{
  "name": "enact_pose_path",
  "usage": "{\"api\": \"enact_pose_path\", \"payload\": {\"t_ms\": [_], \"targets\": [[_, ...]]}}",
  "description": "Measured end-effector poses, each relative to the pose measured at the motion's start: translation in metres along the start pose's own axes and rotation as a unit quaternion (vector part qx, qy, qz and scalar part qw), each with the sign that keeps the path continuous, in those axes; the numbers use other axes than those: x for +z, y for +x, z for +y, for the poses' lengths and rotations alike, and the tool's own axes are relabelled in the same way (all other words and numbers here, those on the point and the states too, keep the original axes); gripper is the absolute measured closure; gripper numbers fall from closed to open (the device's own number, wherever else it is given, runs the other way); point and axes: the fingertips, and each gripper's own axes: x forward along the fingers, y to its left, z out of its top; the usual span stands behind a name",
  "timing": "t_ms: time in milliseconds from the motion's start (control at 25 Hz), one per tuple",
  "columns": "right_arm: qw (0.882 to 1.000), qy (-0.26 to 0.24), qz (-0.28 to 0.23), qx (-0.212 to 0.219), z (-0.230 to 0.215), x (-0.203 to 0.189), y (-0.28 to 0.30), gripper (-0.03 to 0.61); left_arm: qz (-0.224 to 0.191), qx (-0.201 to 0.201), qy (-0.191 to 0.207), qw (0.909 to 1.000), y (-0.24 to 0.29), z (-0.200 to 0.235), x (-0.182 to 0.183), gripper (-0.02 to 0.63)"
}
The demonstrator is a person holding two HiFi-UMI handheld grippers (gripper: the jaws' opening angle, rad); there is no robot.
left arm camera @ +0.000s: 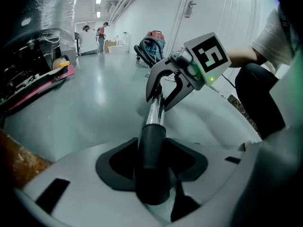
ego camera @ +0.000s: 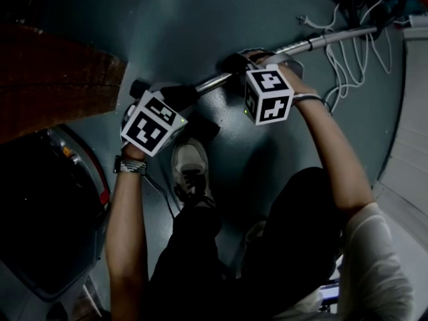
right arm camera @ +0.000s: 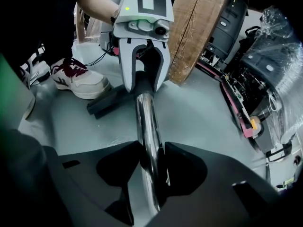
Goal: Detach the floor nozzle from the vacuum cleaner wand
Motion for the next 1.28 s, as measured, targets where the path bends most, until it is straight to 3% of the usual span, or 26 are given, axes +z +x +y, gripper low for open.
{"api": "enact_pose_path", "payload": {"t_ms": [400,840,960,1280], "targets": [[1.000,0.002,-0.001,-0.007,-0.005,-0.003,-0.005,0.397,0.003,0.044,0.064,0.9970,-0.002,-0.002,0.003,0.430],[1.000,0.009,0.000,-0.004,-0.008,-0.009,-0.006,0.397,0.020,0.088,0.132,0.9871,-0.003,0.002,0.007,0.430],[1.000,0.011,-0.006,-0.009,-0.011,-0.006,-0.009,0.397,0.013,0.088,0.128,0.9878,-0.004,0.003,0.009,0.431],[1.000,0.005,-0.019,-0.021,-0.013,-0.001,-0.012,0.397,-0.015,0.036,0.075,0.9965,-0.013,0.004,0.012,0.430]]}}
